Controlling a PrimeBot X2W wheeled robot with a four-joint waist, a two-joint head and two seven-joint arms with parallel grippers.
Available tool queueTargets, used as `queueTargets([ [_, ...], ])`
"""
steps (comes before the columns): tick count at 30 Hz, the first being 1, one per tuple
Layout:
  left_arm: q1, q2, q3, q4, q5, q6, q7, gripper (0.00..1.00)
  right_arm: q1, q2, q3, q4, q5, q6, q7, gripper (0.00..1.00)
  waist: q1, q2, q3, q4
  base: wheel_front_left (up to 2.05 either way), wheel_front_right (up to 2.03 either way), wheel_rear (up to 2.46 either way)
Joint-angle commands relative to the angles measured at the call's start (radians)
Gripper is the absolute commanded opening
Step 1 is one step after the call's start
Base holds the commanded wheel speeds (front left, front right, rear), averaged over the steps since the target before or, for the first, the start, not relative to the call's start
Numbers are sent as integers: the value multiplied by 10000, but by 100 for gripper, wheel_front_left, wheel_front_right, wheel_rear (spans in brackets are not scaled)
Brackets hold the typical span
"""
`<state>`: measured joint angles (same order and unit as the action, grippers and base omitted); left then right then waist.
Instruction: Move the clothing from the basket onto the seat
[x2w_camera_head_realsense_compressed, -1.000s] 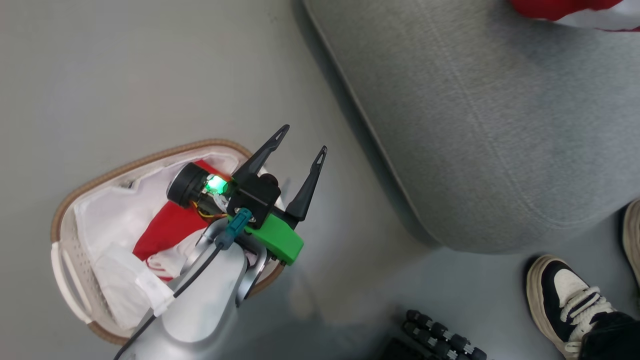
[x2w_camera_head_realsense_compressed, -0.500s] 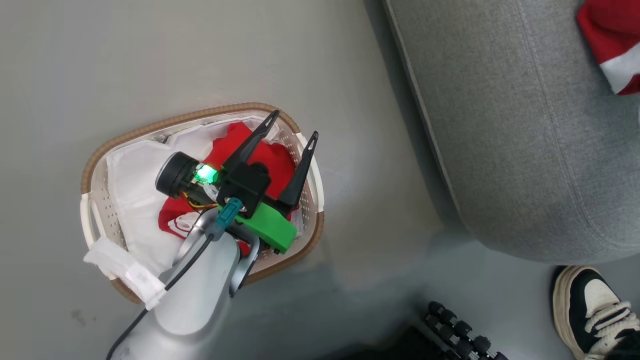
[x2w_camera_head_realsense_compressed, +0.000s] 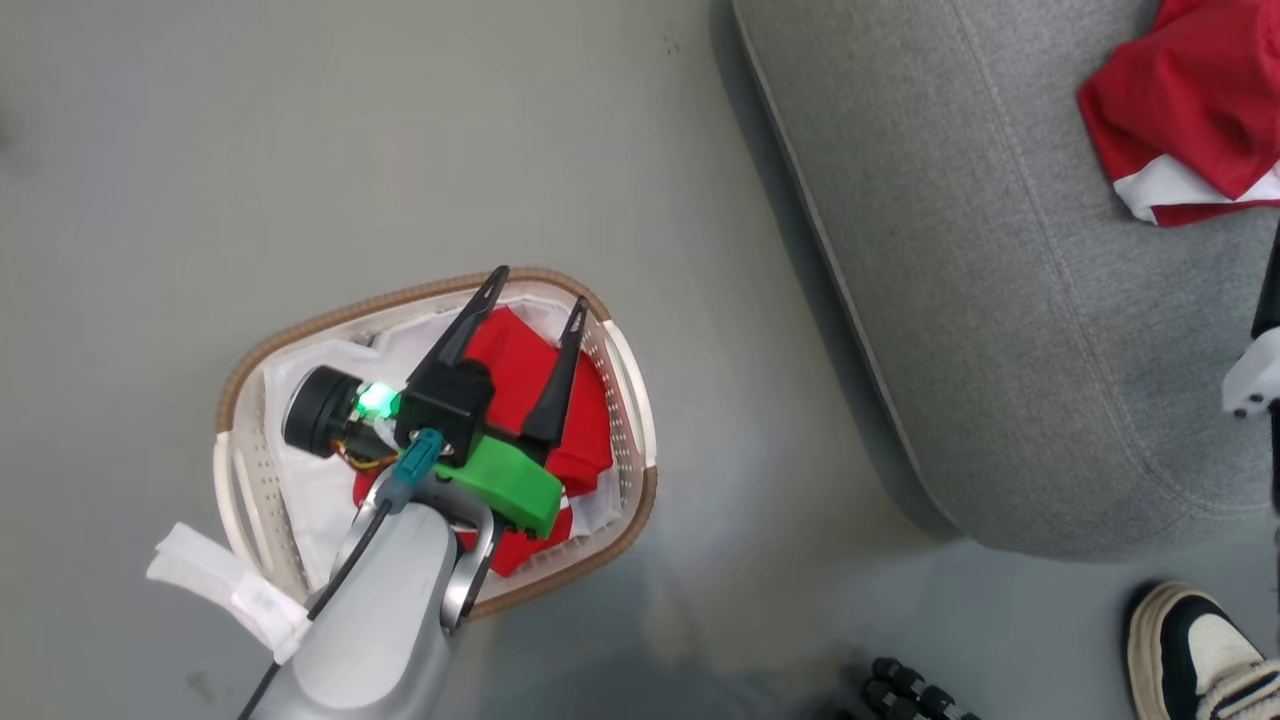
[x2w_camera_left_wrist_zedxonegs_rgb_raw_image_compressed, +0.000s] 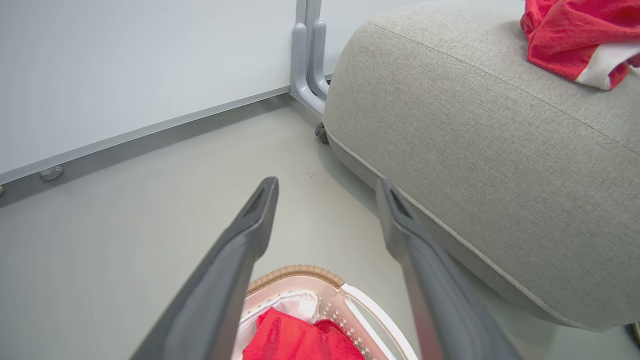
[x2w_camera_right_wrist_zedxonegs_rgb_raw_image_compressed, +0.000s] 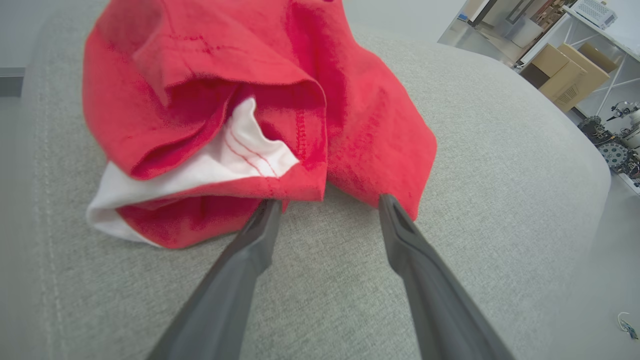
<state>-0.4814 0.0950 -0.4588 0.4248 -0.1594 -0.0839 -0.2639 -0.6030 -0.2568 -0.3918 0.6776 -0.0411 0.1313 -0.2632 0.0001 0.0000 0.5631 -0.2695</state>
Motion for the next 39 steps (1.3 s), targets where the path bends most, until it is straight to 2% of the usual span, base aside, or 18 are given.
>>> queueTargets([
  [1,252,-25,147,-10,-5,95,-10,100,411,123,101,-170,88,-10,-21,100,-1,0,-625,236,0,0,0],
  [7,843,-97,877,-180,37,419,-10,100,1299,620,797,-1047,452,-10,-23,100,-1,0,-1285,638,0,0,0],
  [17,1717,-297,2273,-616,191,915,-10,100,1472,1415,1882,-2412,1283,-12,-23,100,-1,0,-2067,1602,0,0,0],
  [27,2310,-401,3279,-737,279,1014,-10,100,1737,1768,3146,-2795,1463,-12,-23,100,-1,0,-2691,2365,0,0,0],
  [39,3032,-435,3964,-745,448,840,-9,100,2549,1956,3796,-2781,1641,-10,-23,100,-1,0,-3519,2740,0,0,0],
])
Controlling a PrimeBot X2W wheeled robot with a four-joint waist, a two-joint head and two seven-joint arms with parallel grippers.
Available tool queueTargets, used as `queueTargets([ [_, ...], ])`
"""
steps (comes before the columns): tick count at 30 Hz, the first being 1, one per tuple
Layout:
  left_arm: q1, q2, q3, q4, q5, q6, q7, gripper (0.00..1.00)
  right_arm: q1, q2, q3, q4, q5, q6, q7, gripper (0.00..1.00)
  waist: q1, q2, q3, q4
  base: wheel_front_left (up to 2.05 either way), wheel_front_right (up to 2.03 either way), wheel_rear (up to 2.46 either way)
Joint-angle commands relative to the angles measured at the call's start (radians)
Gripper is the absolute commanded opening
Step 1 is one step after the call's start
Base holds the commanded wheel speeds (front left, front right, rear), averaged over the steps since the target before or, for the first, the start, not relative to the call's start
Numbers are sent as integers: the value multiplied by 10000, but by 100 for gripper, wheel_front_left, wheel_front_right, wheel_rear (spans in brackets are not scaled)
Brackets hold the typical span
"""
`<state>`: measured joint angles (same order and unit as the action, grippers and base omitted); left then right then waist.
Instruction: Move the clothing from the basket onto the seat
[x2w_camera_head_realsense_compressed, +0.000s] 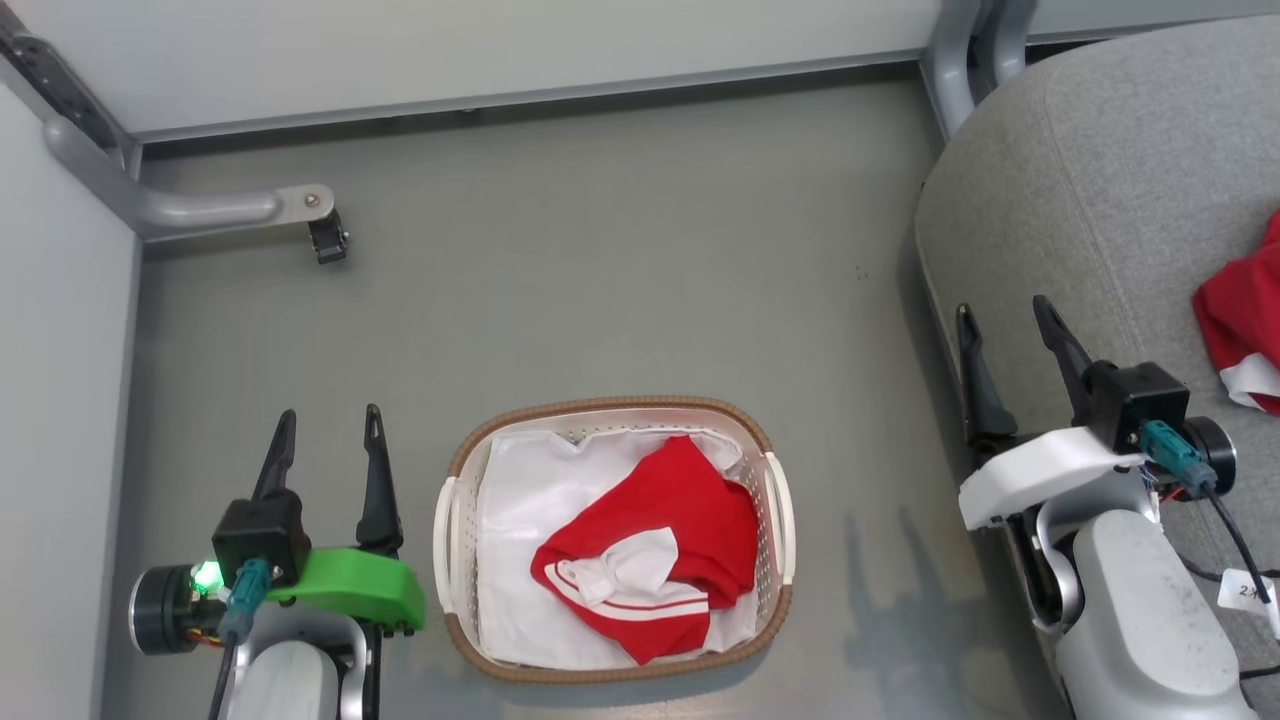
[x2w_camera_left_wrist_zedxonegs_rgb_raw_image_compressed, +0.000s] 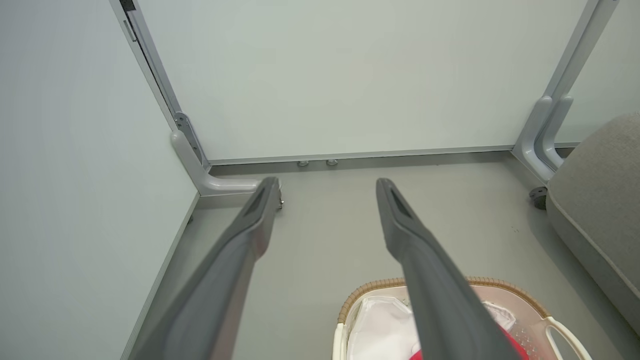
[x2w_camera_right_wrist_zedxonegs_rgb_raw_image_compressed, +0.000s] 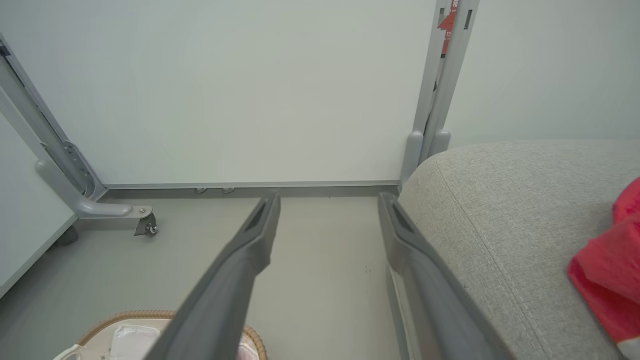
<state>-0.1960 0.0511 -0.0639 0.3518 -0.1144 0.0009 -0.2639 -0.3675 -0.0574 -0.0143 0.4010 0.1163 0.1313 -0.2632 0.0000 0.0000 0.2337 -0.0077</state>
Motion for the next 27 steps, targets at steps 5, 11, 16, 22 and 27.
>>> queueTargets([
  [5,651,6,-15,-100,-238,-1,-9,100,667,-15,166,66,162,-12,-23,100,0,0,-570,104,0,0,0],
  [11,1231,4,-131,-227,-439,109,-9,100,1208,25,314,27,267,-12,-23,100,0,0,-903,11,0,0,0],
  [16,1526,7,-315,-117,-586,41,-9,100,1535,34,383,50,337,-10,-23,100,0,0,-1064,-12,0,0,0],
  [22,1475,11,-538,34,-561,-103,-9,100,1534,39,400,46,348,-10,-23,100,0,0,-1028,-38,0,0,0],
  [27,1313,10,-805,214,-643,-186,-9,100,1278,41,456,-63,340,-12,-23,100,0,0,-767,-169,0,0,0],
])
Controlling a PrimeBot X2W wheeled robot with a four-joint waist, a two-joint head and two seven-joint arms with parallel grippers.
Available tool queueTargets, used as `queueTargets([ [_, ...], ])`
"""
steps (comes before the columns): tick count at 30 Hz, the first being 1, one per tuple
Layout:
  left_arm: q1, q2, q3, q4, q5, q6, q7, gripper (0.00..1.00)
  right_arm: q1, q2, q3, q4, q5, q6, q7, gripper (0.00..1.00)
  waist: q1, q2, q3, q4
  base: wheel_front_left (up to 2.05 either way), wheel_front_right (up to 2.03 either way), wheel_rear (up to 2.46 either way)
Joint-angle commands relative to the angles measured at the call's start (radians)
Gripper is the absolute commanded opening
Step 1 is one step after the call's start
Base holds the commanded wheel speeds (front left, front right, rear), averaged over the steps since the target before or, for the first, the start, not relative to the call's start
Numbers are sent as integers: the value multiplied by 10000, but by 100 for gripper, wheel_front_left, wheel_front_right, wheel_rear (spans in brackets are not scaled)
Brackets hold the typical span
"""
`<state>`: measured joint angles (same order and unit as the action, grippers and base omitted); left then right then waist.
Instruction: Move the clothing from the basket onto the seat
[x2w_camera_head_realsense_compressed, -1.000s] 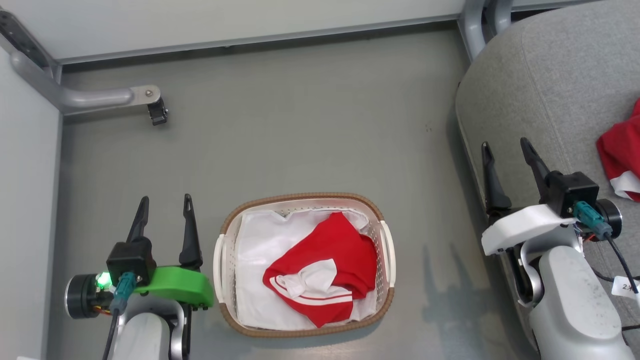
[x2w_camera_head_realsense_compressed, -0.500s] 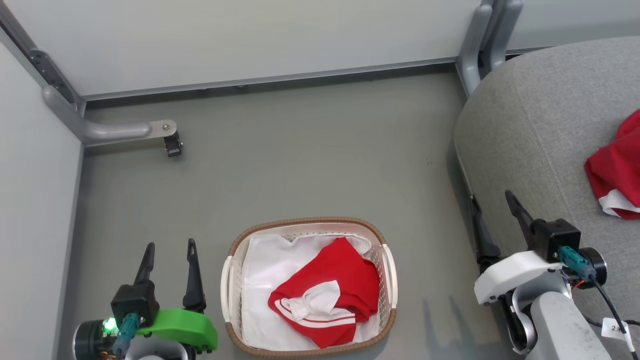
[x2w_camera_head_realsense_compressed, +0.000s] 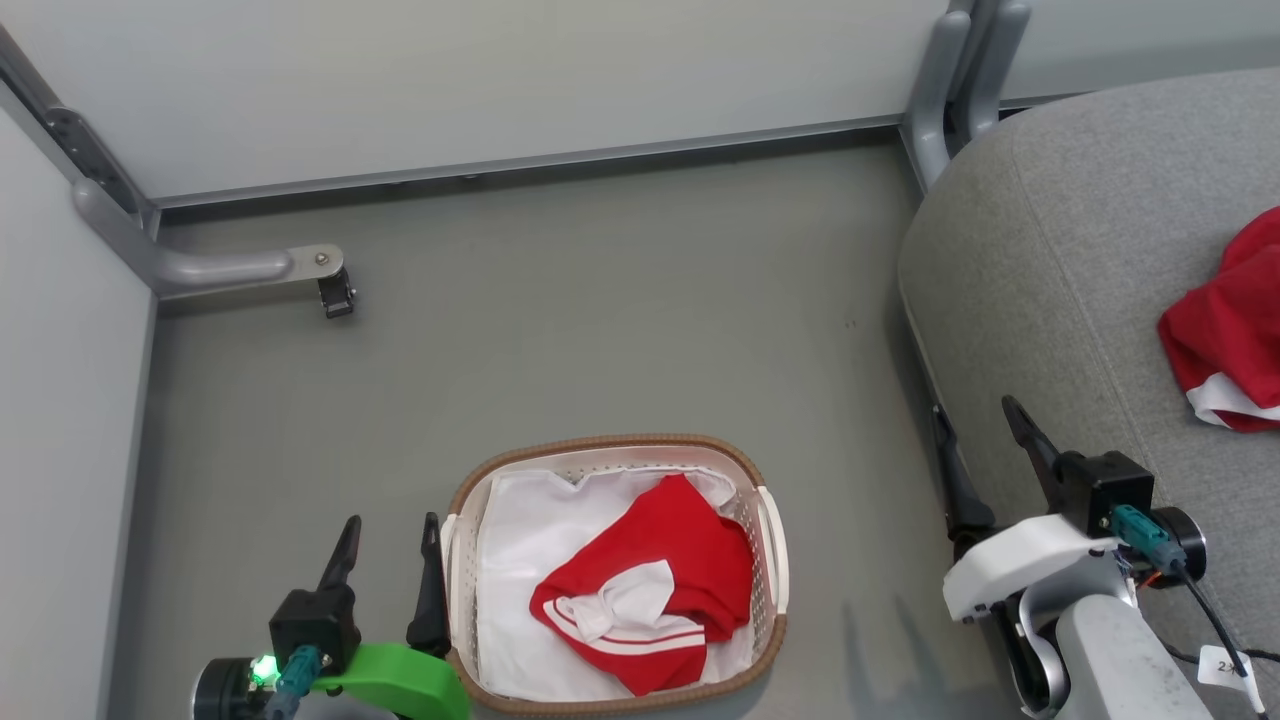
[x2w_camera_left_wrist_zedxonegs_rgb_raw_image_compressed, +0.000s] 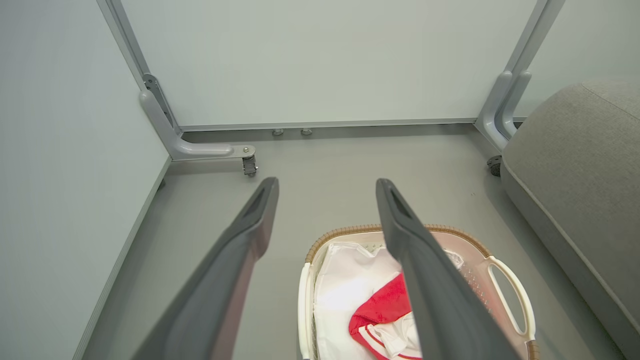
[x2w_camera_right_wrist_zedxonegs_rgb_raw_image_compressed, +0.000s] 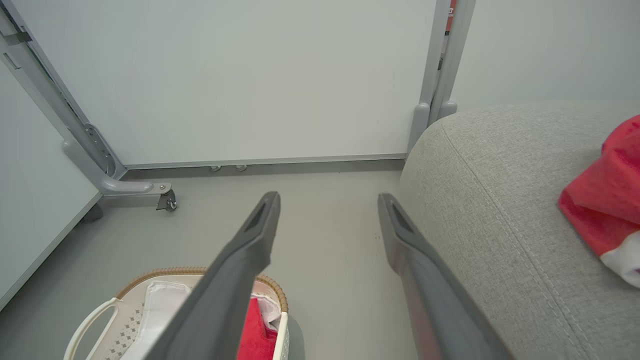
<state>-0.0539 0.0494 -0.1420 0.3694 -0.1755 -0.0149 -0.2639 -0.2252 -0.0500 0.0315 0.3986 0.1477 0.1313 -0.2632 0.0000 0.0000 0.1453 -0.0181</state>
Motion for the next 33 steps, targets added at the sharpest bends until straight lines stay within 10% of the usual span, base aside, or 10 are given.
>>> queueTargets([
  [1,-170,28,-92,96,-71,-55,-8,100,-196,-35,8,-67,41,-10,-23,100,0,0,197,-93,0,0,0],
  [33,-4731,47,-3821,5297,-985,-1129,-9,100,-2813,-30,655,-1374,170,-10,-22,100,0,0,4969,-1643,0,0,0],
])
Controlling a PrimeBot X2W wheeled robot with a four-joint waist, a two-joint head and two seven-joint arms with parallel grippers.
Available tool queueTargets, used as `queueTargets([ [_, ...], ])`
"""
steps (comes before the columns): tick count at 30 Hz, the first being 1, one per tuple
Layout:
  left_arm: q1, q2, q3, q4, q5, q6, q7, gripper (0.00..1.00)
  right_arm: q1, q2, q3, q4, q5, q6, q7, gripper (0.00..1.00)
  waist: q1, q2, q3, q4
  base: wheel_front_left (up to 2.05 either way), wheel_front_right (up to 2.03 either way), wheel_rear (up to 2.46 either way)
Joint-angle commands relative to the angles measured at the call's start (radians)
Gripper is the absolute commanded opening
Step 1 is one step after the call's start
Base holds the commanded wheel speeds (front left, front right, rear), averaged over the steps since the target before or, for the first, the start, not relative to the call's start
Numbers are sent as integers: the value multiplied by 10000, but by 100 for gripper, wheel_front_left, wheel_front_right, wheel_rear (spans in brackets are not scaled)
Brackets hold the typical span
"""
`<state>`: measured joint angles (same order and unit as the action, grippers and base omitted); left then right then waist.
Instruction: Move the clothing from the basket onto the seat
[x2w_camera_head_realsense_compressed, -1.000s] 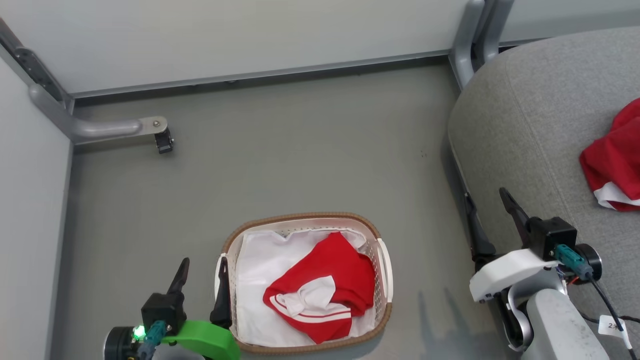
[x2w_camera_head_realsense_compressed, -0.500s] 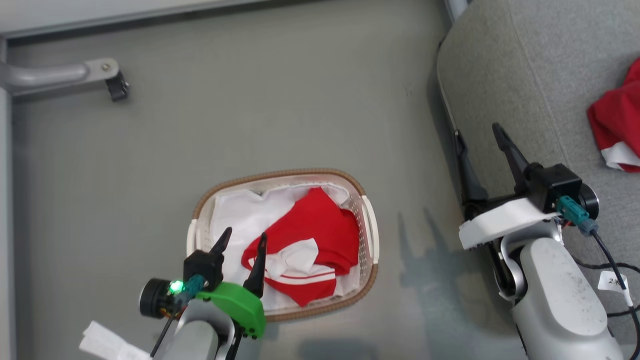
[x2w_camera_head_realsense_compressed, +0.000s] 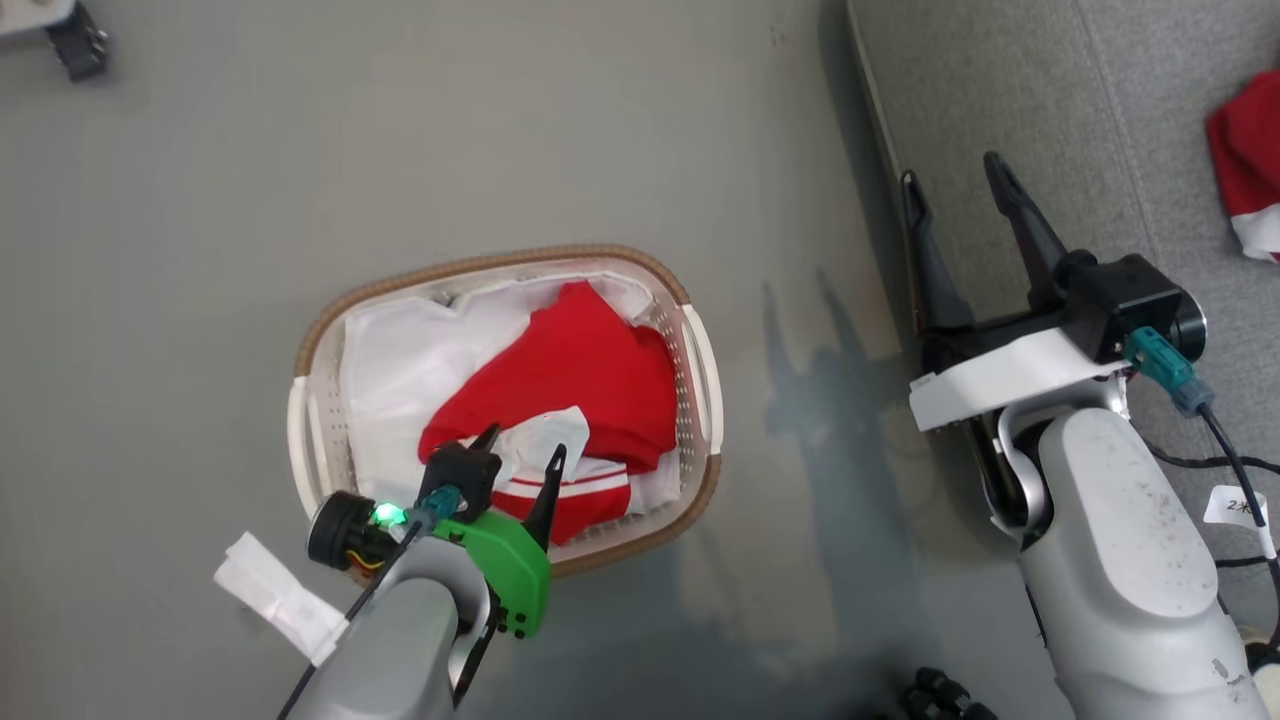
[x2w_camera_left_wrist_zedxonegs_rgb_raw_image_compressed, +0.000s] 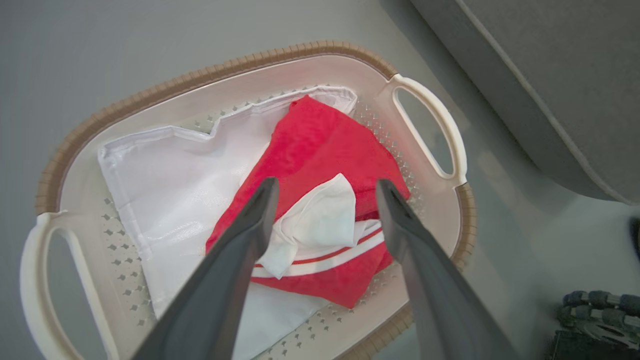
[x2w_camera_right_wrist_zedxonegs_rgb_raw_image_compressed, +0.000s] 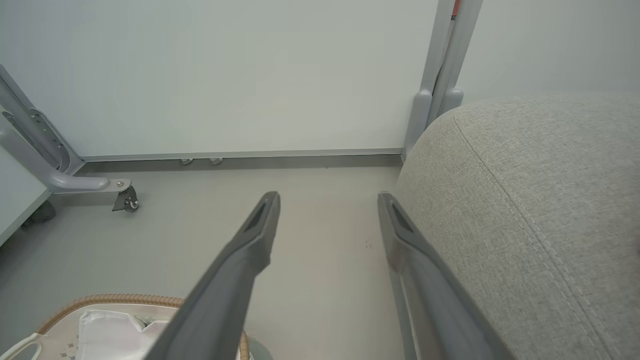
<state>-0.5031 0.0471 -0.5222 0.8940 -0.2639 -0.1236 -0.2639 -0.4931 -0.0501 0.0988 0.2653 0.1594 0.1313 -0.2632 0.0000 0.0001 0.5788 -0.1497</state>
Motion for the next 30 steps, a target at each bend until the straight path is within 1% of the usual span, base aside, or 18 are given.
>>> queueTargets([
  [1,-345,70,-140,221,-133,-47,-9,100,-166,-29,-20,-80,46,-10,-22,100,0,-1,741,-349,0,0,0],
  [6,-995,71,-765,1094,-164,-62,-8,100,-423,-28,-11,-180,88,-10,-22,100,0,-1,1326,-477,0,0,0],
  [13,-1699,71,-1378,1762,-236,-72,-9,100,-701,-30,-69,-285,60,-10,-22,100,0,-1,1981,-586,0,0,0],
  [17,-2153,67,-1644,2193,-51,-65,-9,100,-812,-29,-113,-351,29,-10,-22,100,0,-1,2346,-630,0,0,0],
  [21,-2492,67,-1970,2627,172,44,-9,100,-979,-29,-163,-444,75,-10,-22,100,0,-1,2672,-693,0,0,0],
  [23,-2691,68,-2109,2767,287,146,-9,100,-989,-29,-180,-466,81,-10,-22,100,0,-1,2827,-717,0,0,0],
  [30,-3323,140,-2490,3213,765,931,-9,100,-1145,-28,-248,-595,146,-12,-22,100,0,-1,3347,-777,0,0,0],
])
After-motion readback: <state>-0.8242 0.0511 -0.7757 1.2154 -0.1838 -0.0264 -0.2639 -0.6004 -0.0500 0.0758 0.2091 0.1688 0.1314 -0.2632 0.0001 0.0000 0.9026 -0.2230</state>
